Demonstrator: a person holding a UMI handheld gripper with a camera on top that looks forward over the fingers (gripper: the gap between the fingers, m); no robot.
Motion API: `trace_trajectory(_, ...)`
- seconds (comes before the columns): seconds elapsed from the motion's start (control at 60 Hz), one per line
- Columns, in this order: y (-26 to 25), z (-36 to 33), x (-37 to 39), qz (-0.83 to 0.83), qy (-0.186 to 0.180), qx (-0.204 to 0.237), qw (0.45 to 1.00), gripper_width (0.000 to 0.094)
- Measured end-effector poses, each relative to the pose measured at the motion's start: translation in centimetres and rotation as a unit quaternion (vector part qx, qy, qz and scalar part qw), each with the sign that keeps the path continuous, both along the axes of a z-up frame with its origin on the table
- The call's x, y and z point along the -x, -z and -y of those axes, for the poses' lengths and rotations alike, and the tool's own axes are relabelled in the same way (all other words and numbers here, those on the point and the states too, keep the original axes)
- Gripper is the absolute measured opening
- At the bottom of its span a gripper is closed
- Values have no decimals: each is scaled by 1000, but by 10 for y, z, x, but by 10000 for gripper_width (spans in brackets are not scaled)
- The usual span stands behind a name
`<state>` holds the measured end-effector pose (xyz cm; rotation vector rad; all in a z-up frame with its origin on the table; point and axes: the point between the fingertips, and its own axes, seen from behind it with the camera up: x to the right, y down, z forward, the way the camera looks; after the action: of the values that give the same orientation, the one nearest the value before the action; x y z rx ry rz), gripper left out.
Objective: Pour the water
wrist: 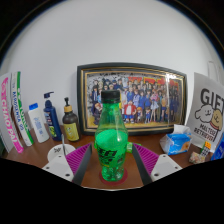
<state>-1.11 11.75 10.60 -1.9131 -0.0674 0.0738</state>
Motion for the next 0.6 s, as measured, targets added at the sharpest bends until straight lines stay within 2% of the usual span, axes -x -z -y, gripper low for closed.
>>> trace_trajectory(0.05,-7,11,-2,5,7,3,1000,868)
trace_trajectory(0.2,-35,63,1,22,29,21,999,854)
trace_trajectory(0.35,-68,152,22,24,44,57,997,854)
trace_trajectory(0.6,-101,295,66,27,39,107,993,852)
